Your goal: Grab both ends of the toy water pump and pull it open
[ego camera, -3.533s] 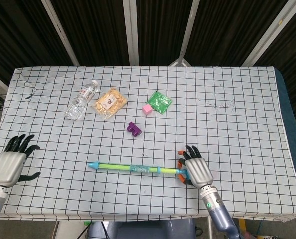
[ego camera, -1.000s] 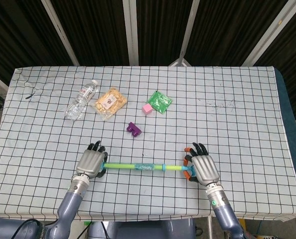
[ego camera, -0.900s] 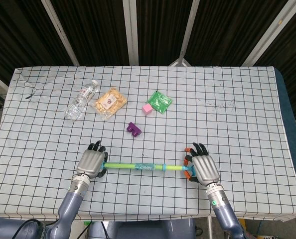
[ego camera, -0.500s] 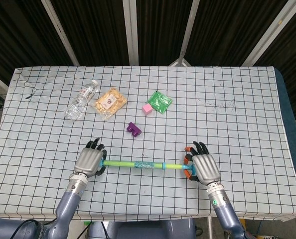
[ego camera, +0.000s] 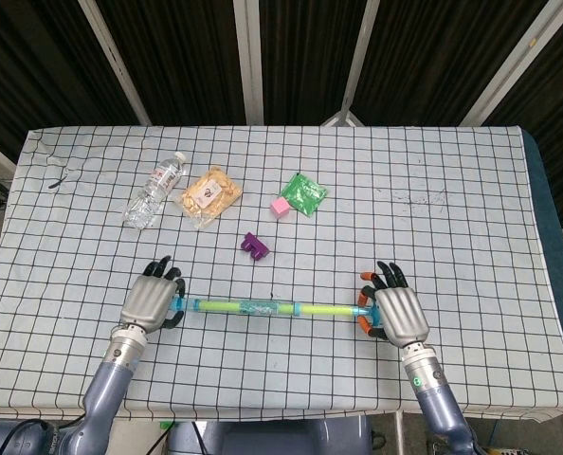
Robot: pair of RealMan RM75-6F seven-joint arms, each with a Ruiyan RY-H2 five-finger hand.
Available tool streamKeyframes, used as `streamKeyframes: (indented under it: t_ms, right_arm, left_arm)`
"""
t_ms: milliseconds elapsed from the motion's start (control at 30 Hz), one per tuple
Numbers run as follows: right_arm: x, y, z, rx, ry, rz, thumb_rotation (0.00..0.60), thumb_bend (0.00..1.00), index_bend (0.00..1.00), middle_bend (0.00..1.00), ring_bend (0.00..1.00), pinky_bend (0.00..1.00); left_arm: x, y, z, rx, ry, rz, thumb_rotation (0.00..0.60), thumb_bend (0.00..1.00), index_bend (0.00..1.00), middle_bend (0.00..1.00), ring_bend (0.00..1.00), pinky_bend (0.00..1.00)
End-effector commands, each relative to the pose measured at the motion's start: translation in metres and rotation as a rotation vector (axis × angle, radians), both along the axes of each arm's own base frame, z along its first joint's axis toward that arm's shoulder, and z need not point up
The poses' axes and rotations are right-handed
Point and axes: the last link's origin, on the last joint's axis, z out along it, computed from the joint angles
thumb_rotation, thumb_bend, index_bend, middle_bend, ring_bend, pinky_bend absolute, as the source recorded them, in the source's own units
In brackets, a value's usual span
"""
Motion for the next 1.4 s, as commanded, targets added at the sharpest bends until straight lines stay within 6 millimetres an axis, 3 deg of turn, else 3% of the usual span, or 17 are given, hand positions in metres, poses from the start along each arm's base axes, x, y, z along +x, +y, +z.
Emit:
streamKeyframes:
  t_ms: [33,733,1400]
  right_arm:
    - [-0.002,-0.002,0.004,-0.009,0.003,-0.007,0.600,0.45,0.69,0.26,0.01,0.00]
    - [-0.027,-0.004,0.020,-0.040,0.052,-0.066,0.600,0.45,0.69,0.26,0.01,0.00]
    - [-0.039,-0.010,0.027,-0.056,0.079,-0.084,0.600,0.45,0.69,0.26,0.01,0.00]
  left_arm:
    - [-0.005,0.002,0.006,0.007,0.006,0.006,0.600,0.56,0.59,0.21,0.04,0.12]
    - [-0.044,0.017,0.054,0.071,0.081,0.045,0.600,0.56,0.59,0.21,0.04,0.12]
    - [-0.066,0.016,0.059,0.063,0.109,0.068,0.600,0.56,0.59,0.21,0.04,0.12]
